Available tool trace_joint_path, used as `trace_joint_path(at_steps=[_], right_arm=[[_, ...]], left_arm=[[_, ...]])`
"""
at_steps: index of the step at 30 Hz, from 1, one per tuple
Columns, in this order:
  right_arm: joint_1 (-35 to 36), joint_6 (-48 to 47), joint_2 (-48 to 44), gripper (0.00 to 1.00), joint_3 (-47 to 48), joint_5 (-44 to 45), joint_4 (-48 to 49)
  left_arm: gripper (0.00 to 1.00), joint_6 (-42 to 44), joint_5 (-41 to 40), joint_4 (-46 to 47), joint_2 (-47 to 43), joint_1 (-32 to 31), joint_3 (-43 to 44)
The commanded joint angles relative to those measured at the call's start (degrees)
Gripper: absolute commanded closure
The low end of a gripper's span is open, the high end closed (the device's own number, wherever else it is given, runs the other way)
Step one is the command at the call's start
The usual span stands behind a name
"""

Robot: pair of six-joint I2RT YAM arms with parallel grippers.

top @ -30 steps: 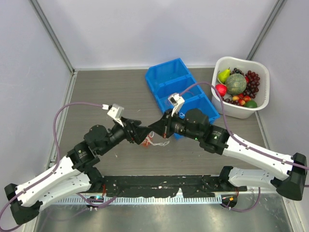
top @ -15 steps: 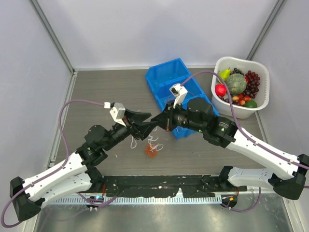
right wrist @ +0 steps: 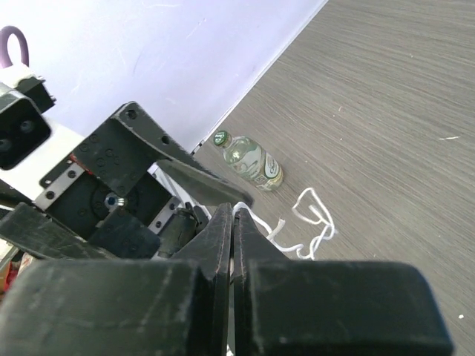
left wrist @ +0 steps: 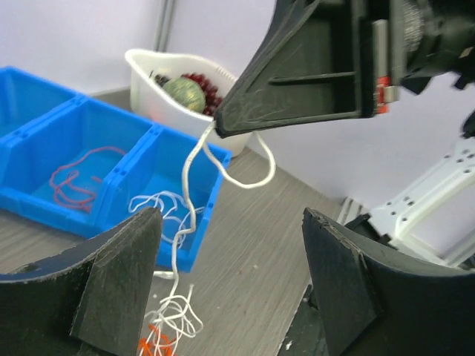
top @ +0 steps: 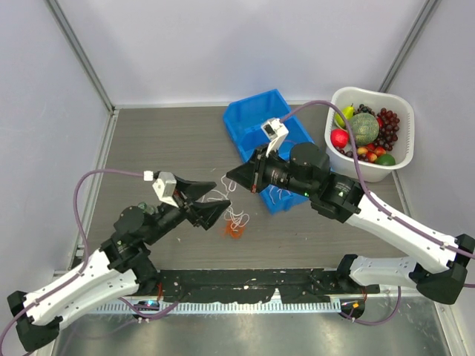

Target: Untangle the cables

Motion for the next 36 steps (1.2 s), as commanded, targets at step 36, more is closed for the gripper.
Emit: trace_joint_path(at_steps=[36], right_arm=[[-0.1,-16.5,7.9,0.99,46.6,14.3,-3.1]], left_arm=[[0.55,-8.3,-31.7,9.0,38.5,3.7,-9.6]])
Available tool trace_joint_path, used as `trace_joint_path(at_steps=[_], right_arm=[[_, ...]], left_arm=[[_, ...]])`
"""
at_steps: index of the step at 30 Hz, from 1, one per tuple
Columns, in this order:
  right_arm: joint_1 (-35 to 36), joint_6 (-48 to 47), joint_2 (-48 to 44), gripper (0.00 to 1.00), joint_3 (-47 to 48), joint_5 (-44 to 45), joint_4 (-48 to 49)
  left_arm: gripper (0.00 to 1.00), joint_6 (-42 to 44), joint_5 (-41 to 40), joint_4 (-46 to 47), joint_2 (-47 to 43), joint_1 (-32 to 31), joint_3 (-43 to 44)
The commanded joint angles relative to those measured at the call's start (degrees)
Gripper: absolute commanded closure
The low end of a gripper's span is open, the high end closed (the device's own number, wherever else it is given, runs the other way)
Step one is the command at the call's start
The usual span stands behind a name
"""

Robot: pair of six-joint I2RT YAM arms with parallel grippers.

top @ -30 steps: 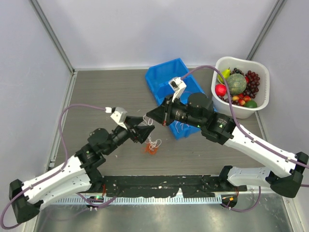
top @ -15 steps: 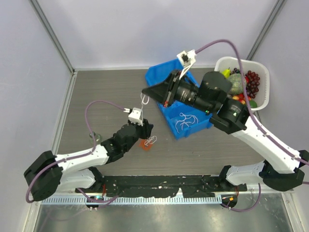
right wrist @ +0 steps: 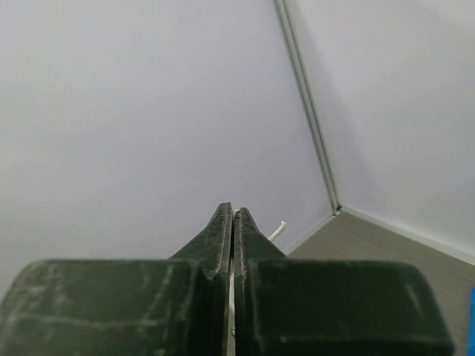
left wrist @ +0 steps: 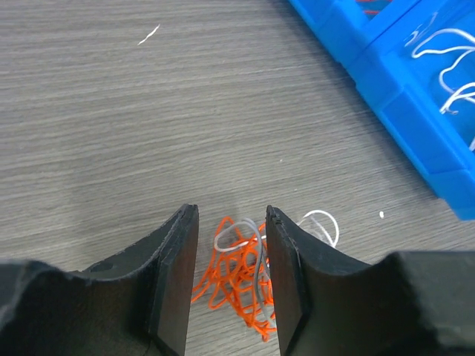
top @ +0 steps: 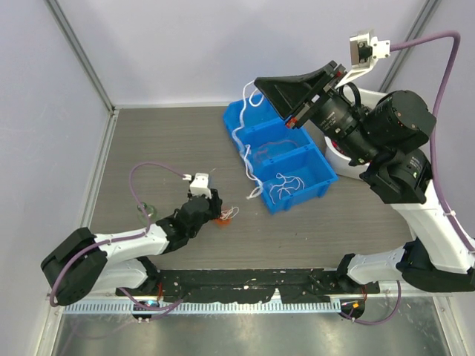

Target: Untangle the cables

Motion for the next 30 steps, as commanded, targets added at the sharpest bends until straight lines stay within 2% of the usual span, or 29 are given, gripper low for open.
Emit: trace_joint_path(at_steps=[1,4,6,8,10,12,14,17,19,23,26,30], right_arm=[[-0.1,-4.8,-0.6,0.99,3.2,5.6,1.3],[0.0,-5.7,-0.9,0.99,5.4,5.6,1.5],[0.1,-6.6,-1.2,0.99,5.3,6.1,1.0],[-0.1,-6.6,-1.5,0.99,4.7,6.9,-0.2],[0.0,-6.6,-2.3,0.99,2.7,6.8,-0.9],[0.0,-6.4,-3.2,0.99,0.9,5.7,-1.2],[0.0,-6.0,-4.5,0.99,-0.9,4.4,-1.2],[0.0,-5.6,-5.5,0.99,-2.5,3.2,-1.6],[0.0,-5.4,-5.8,0.99,-3.1,3.2,-1.9],[0.0,-4.9,-6.1,0.99,-4.3,3.3,-2.2],[-0.1,-4.2,-6.1,0.99,-4.5,3.0,-2.0],[0.0,-3.8,-6.1,0.99,-4.4,2.8,-1.7]], left_arm=[[0.58,-1.6,-1.5,1.7,-0.1,0.6,-1.7],[0.67,-2.3,0.1,2.0,0.6,0.9,-1.9],[0.65,-1.4,4.4,1.5,-1.2,0.9,-1.2],[0.57,0.2,10.4,3.3,-4.4,0.9,-1.6],[0.44,0.8,16.6,3.9,-9.2,0.9,-1.7],[0.30,1.8,21.0,1.6,-14.6,0.9,0.0],[0.22,3.3,25.1,-1.4,-19.5,0.9,2.4],[0.17,5.6,29.7,-6.8,-25.3,0.9,7.2],[0.13,6.1,29.9,-9.2,-27.8,0.9,10.1],[0.06,2.7,32.1,-11.7,-28.8,0.9,15.0],[0.00,-2.4,37.8,-9.4,-25.8,0.9,16.6],[0.00,-10.3,42.1,-1.2,-22.4,0.9,15.2]])
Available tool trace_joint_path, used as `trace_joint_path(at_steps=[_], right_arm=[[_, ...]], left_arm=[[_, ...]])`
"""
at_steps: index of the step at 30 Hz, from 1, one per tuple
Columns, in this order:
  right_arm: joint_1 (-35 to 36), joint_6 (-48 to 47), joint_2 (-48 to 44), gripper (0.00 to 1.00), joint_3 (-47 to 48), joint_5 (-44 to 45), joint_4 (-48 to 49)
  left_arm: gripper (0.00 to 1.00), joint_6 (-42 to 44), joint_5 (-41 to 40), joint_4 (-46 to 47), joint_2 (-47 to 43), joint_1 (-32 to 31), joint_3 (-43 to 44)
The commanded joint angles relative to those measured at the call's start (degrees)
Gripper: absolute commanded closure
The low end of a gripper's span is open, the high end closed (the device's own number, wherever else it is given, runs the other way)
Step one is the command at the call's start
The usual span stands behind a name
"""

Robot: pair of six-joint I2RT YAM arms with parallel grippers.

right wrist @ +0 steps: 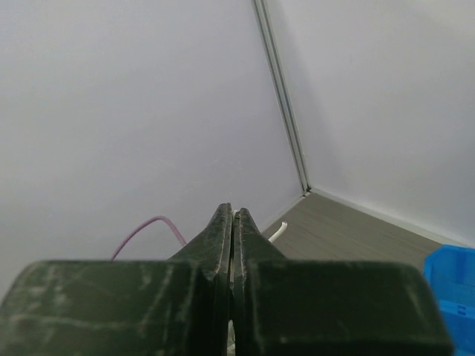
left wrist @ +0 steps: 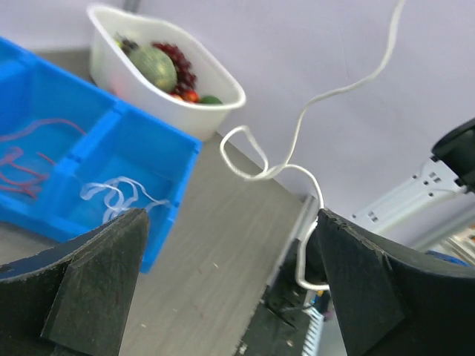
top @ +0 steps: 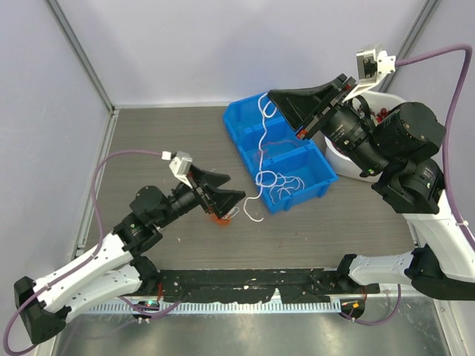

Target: Untangle the cables

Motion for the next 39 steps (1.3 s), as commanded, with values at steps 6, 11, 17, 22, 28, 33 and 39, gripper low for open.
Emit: trace_joint_path(at_steps=[6,11,17,22,28,33,39], right_arm=[[-0.1,1.1,-1.4,0.99,0.6,-1.0,2.3],[0.0,1.0,-1.8,0.99,0.1,-0.7,2.6],[0.0,-0.3,-2.1,0.99,-0.3,1.3,3.0],[-0.1,-3.1,-3.1,0.99,-0.1,6.2,3.6],[-0.1,-9.3,-5.8,0.99,0.4,15.6,4.4],[0.1,-17.3,-9.6,0.99,-0.7,25.8,6.1],[0.0,-21.2,-16.3,0.99,-6.4,32.0,9.0]], left_arm=[[0.15,-13.7,14.2,14.9,8.6,0.1,0.0],[0.51,-13.9,16.6,17.0,11.1,0.0,0.6],[1.00,-11.0,4.7,8.8,10.8,0.0,0.1],[1.00,-10.9,-11.6,-3.5,14.8,0.1,-1.5],[1.00,-14.9,-22.8,-20.2,32.3,2.3,-1.4],[1.00,-16.9,-20.3,-14.7,39.8,3.2,-5.0],[1.00,-15.3,-19.2,-11.0,37.6,3.2,-6.5]])
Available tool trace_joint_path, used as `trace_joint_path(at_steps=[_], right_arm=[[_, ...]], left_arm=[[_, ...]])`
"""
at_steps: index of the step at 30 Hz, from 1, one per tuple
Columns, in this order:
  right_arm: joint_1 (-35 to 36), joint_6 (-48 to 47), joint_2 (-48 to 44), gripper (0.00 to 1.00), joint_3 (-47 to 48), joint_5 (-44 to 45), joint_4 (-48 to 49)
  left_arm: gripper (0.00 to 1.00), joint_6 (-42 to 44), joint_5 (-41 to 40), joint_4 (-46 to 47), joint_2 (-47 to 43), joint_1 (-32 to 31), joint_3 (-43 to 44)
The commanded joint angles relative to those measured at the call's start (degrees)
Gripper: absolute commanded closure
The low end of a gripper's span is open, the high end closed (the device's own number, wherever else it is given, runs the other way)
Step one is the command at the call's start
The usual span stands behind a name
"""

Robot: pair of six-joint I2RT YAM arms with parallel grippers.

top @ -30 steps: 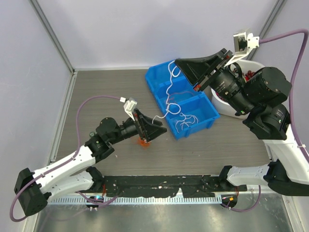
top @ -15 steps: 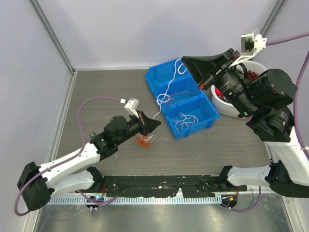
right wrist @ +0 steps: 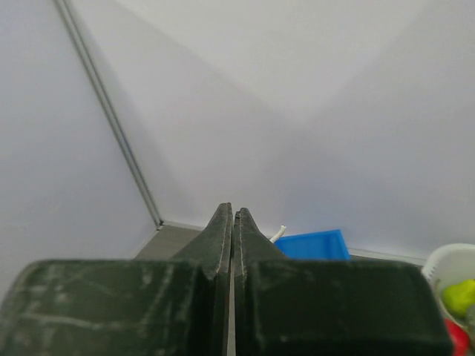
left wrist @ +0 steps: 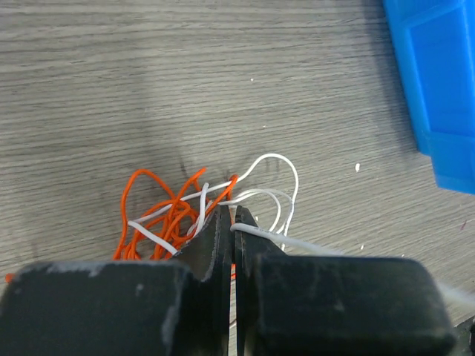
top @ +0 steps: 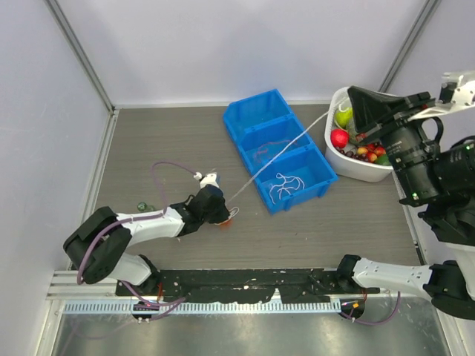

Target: Untangle the cables

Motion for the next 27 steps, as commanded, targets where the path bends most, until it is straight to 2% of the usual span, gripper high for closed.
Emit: trace_joint_path(at_steps=[1,7,10,13,17,20,27], right_arm=[[0.0,-5.4,-5.1,0.99,-2.2,7.7,10.2],[0.0,-6.0,-7.8,0.99,-4.4,9.4,11.5],[0.0,-4.8,-7.8,0.99,-4.9,8.3,10.5],[0.0,-2.5,-7.6,0.99,-6.7,7.3,9.1],[-0.1,-0.7,-7.1,0.99,-11.6,7.8,8.7],[0.0,-0.1,-7.0,0.99,-15.7,9.3,10.2],[0.0,-1.7,-4.7,0.99,-19.9,14.7,12.0]], left_arm=[[1.00,1.2,-1.9,-1.1,-2.1,0.3,-1.5],[1.00,2.3,-2.8,-2.6,-4.4,0.4,-1.5],[1.00,5.2,1.4,-2.5,-6.4,0.3,-0.6],[1.00,8.6,8.2,-2.6,-10.6,-0.5,2.7],[1.00,11.4,10.0,-7.4,-13.5,-1.7,12.3],[1.00,12.1,9.9,-10.7,-10.1,-1.9,20.9],[1.00,9.7,10.0,-17.7,6.8,-1.9,38.1]])
